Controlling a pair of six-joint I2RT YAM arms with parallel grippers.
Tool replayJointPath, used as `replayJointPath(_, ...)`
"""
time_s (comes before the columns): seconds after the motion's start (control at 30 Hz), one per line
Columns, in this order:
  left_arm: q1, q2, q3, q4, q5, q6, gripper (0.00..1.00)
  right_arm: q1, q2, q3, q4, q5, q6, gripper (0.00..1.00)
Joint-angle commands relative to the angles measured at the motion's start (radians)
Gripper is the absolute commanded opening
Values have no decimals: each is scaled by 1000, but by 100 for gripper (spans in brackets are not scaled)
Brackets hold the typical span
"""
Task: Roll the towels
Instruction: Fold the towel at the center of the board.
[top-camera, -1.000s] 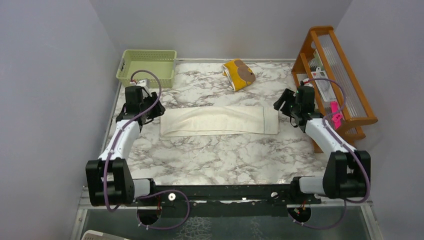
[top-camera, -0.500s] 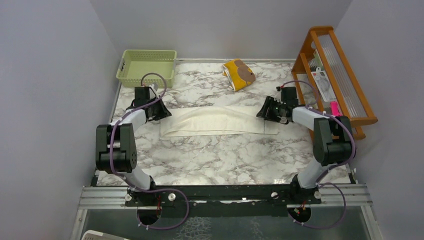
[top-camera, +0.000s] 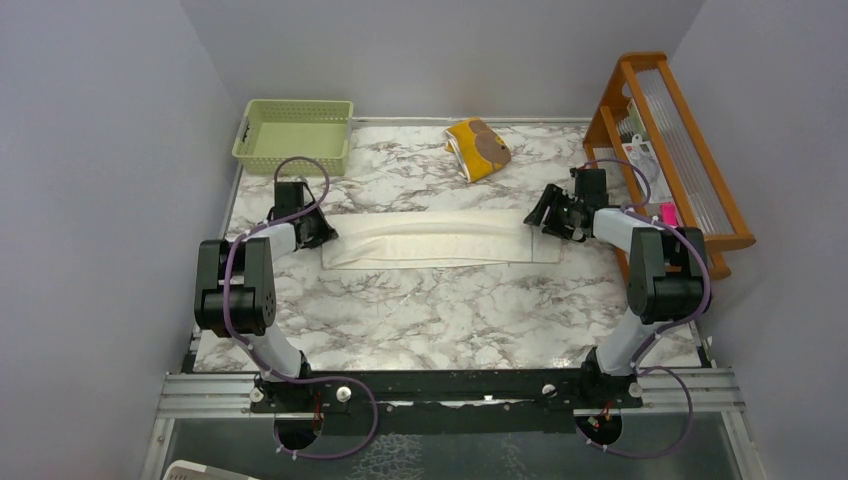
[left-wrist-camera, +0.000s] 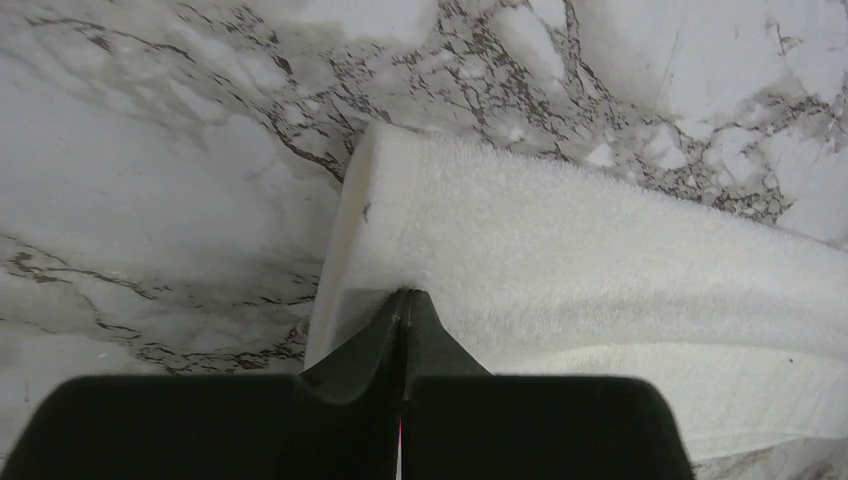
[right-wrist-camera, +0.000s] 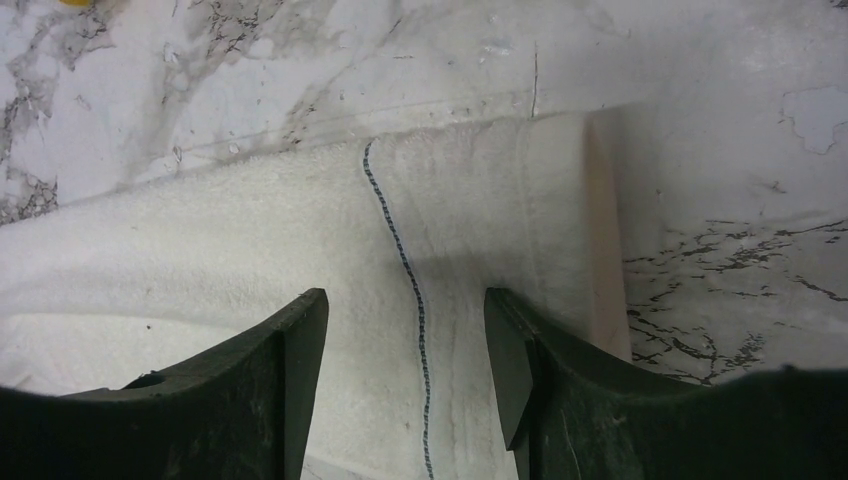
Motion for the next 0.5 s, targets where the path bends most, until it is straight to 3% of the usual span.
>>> replayJointPath(0.0, 8, 10, 42, -47, -159, 36, 0, -5, 15, -3, 7, 53, 19, 60)
replayJointPath(0.07, 9, -35, 66, -37, -99, 69, 1, -5, 16, -6, 8, 43, 15, 61)
replayJointPath(0.17, 9, -67, 160, -118, 21, 183, 31, -5, 8, -6, 11, 13, 4, 61)
replayJointPath(0.23, 13, -59, 247, -243, 9, 289, 43, -5, 1, -9, 31, -32, -1, 62)
replayJointPath(0.47, 100, -63, 208, -331, 62, 364, 56, -5, 7, -10, 57, -172, -10, 62)
